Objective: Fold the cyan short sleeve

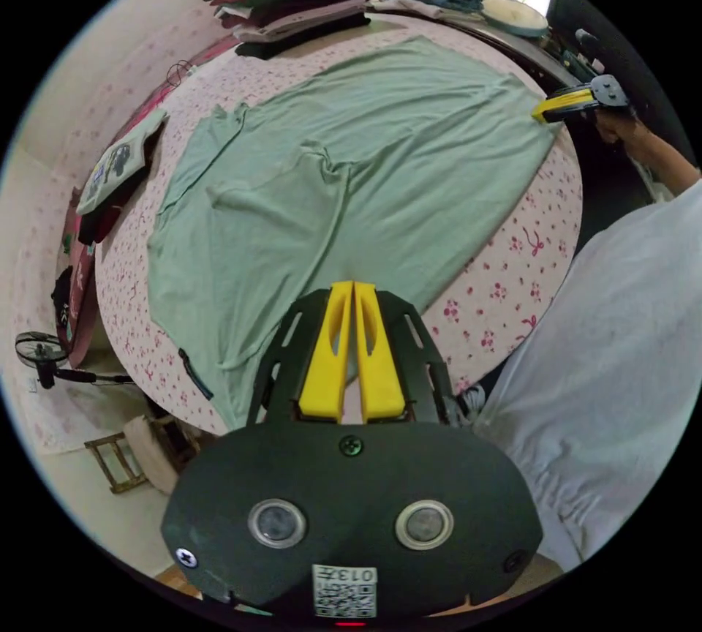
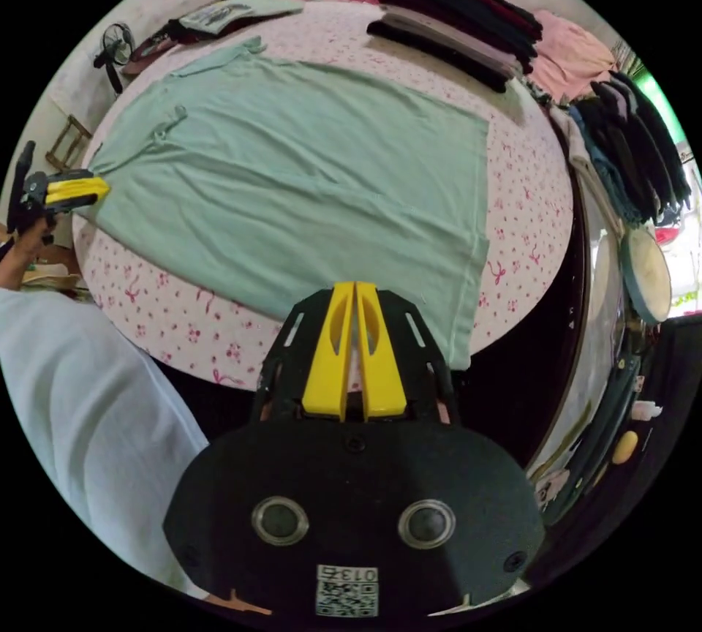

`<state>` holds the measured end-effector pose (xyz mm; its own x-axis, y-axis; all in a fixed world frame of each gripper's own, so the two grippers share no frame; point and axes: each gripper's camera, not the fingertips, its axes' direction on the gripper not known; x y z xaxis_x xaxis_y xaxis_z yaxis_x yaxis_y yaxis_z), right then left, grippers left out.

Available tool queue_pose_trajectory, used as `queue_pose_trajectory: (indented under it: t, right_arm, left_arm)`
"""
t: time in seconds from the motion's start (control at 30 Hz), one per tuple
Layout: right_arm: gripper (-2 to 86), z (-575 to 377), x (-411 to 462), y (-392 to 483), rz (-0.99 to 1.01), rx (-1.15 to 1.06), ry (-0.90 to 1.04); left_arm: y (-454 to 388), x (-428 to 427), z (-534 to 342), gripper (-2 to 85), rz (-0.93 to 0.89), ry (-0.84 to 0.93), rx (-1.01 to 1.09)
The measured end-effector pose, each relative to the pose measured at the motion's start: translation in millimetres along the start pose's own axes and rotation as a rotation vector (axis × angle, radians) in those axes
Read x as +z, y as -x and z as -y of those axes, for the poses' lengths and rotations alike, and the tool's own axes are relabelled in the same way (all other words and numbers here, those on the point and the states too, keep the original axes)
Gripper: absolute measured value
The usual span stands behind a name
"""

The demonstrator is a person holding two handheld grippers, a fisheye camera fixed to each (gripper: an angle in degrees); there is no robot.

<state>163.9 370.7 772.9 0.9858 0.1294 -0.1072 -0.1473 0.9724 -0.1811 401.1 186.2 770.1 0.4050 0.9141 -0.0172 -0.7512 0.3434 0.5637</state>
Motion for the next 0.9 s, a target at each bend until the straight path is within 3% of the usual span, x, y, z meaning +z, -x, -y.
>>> queue_pose_trajectory:
  t: [0.17,0.3,0.43,0.57,0.77,0.9]
  right_arm:
    - [0.0,-25.6,-10.6,-18.5,0.067,0.014,0.002]
    - [0.1,-25.7,-29.5,-20.0,0.092,0.033,-0.139]
    - [0.2,1.4,-24.4,27.0,0.209,-0.167,-0.129]
    - [0.2,2.4,-15.0,72.8,0.187,-0.337,-0.035]
    - [0.2,-22.8,-22.7,69.0,0.212,-0.319,-0.029]
    - [0.2,-7.5,-45.0,94.2,0.212,-0.357,-0.209]
  left_arm:
    - [-13.4,0.8,-12.8,-0.2,-0.013,0.034,-0.028]
    - [-26.7,-13.3,2.1,-0.2,0.047,-0.066,-0.046]
    - [-50.9,6.8,51.6,-0.2,-0.021,-0.049,0.05]
    - [-73.6,19.5,47.9,-0.3,0.019,-0.031,0.132]
    - [-70.2,20.5,19.0,-0.2,-0.09,-0.015,0.072]
    - [-51.3,6.3,19.8,-0.2,-0.005,-0.073,-0.042]
